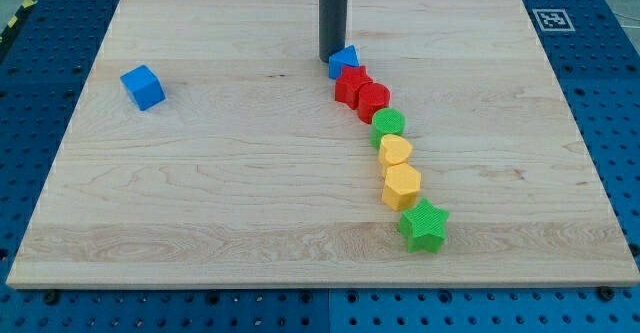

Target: Adjust the blue triangle and the red star in a line

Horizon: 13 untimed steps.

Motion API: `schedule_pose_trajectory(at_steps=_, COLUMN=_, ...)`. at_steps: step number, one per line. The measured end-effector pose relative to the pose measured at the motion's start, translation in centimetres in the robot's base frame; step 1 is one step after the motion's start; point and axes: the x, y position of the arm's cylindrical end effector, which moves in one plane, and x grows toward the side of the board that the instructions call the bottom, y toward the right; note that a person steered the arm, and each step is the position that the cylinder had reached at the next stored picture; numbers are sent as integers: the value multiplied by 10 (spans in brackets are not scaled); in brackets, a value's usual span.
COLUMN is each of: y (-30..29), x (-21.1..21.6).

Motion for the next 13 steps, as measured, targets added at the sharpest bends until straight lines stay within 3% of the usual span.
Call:
schedule_pose_trajectory(at_steps=8, y=-18, x=70)
schedule_pose_trajectory(at_steps=11, y=-6, x=70)
schedule_pose_trajectory(at_steps=13, y=-47, x=70)
